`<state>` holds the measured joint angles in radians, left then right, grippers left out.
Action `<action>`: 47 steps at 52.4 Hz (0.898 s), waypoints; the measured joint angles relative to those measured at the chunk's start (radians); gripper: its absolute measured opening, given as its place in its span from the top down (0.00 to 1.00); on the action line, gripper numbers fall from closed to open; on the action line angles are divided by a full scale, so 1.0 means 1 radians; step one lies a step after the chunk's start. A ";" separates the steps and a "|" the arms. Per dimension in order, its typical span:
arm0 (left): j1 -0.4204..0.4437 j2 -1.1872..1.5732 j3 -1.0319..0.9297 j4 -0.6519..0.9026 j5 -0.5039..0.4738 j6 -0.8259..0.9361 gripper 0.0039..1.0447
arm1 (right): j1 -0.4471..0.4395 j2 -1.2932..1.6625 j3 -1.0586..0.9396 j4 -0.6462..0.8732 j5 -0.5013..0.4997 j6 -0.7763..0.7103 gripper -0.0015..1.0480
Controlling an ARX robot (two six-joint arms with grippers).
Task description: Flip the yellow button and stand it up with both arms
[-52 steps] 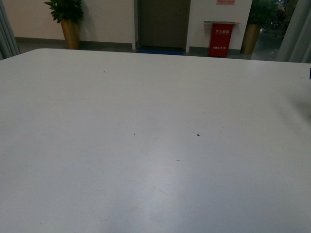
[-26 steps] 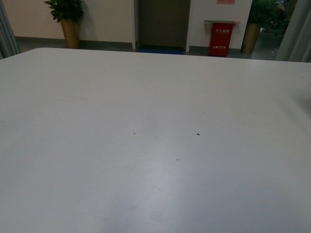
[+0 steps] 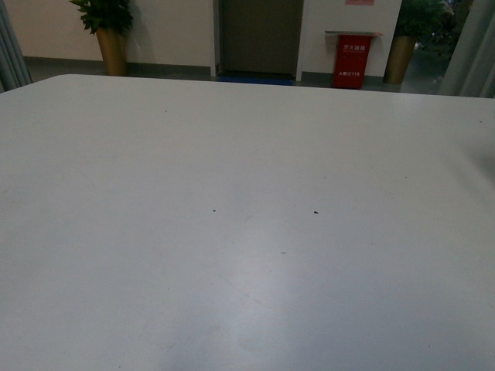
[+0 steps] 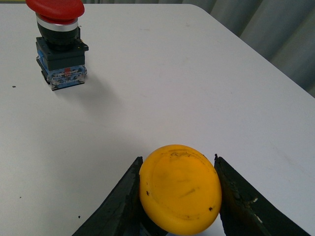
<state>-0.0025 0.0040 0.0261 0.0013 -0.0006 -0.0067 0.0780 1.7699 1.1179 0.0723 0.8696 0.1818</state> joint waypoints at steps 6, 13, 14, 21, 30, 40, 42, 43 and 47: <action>0.000 0.000 0.000 0.000 0.000 0.000 0.06 | 0.000 0.000 0.000 -0.003 0.003 0.008 0.67; 0.000 0.000 0.000 0.000 0.000 0.000 0.06 | 0.000 0.000 0.000 0.001 0.005 0.006 0.67; 0.000 0.000 0.000 0.000 0.000 0.000 0.06 | 0.000 0.000 0.000 0.002 0.005 0.006 0.67; 0.000 0.000 0.000 0.000 0.000 0.000 0.06 | 0.000 0.002 0.000 0.002 0.008 0.006 0.67; 0.000 0.000 0.000 0.000 0.000 0.000 0.06 | 0.006 0.005 0.000 0.016 0.011 -0.018 0.65; 0.000 0.000 0.000 0.000 0.000 0.000 0.06 | 0.011 0.021 0.000 0.014 -0.007 -0.027 0.36; 0.000 0.000 0.000 0.000 0.000 0.000 0.06 | 0.011 0.023 0.000 0.005 -0.012 -0.027 0.30; 0.000 0.000 0.000 0.000 0.000 0.000 0.06 | 0.012 0.023 0.000 0.003 -0.012 -0.027 0.29; 0.000 0.000 0.000 0.000 0.000 0.000 0.06 | 0.013 0.024 0.000 0.002 -0.012 -0.027 0.14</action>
<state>-0.0025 0.0036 0.0261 0.0013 -0.0006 -0.0067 0.0906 1.7935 1.1179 0.0746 0.8574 0.1547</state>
